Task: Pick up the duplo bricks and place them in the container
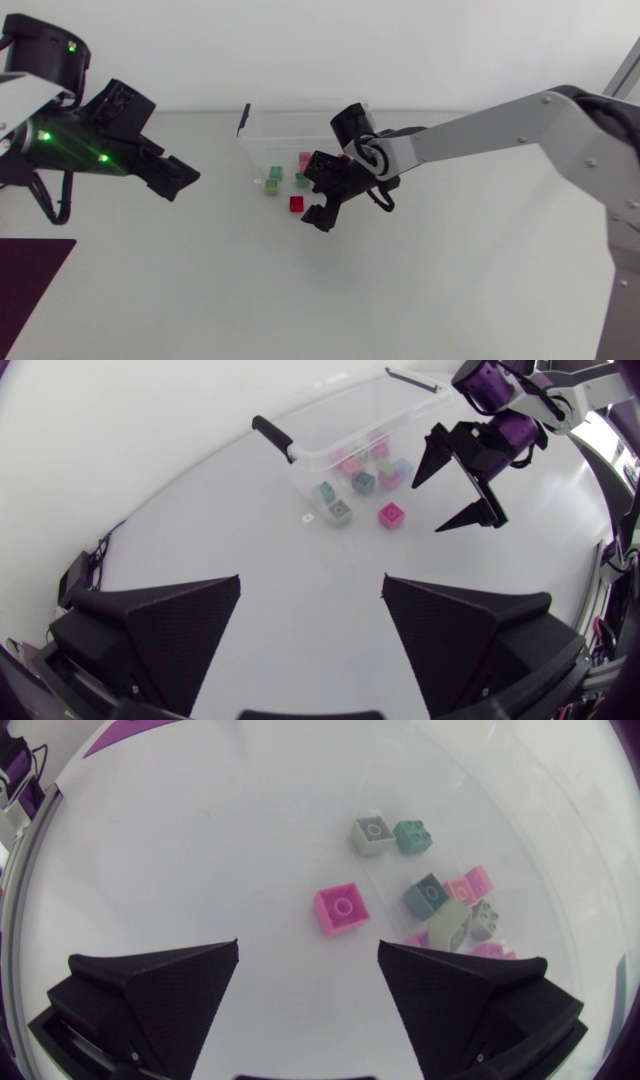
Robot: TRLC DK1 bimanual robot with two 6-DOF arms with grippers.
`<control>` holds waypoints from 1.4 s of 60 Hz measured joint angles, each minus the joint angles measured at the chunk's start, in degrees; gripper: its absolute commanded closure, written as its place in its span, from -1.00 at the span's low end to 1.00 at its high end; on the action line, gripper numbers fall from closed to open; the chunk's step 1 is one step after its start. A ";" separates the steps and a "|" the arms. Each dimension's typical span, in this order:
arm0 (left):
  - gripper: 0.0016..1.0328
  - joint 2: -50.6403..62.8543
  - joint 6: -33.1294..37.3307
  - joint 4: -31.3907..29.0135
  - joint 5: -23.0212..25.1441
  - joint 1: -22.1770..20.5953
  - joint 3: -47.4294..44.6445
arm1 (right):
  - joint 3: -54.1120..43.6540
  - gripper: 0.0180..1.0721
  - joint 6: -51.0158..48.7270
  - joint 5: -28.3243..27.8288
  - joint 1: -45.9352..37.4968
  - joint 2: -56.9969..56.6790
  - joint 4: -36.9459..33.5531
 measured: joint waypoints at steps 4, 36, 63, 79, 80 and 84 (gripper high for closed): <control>-0.93 -1.95 0.98 1.55 0.96 1.75 -3.19 | 3.58 -0.91 -0.46 0.22 0.35 2.93 -1.55; -0.93 -14.82 5.99 13.62 5.95 13.11 -23.78 | 19.39 -0.90 -5.40 1.66 1.53 11.98 -13.31; -0.93 -20.87 9.55 13.27 10.91 19.65 -28.70 | 24.57 -0.87 -5.64 2.71 2.47 14.67 -19.47; -0.93 -22.84 10.60 12.44 11.98 21.16 -29.03 | 27.47 -0.85 -5.81 3.98 3.06 15.43 -23.89; -0.93 -22.91 10.58 12.37 12.00 21.16 -29.03 | 27.47 -0.85 -5.81 4.00 3.06 15.50 -24.06; -0.93 -23.06 10.58 12.00 12.15 21.16 -29.03 | 27.50 -0.85 -5.81 4.00 3.06 15.58 -25.03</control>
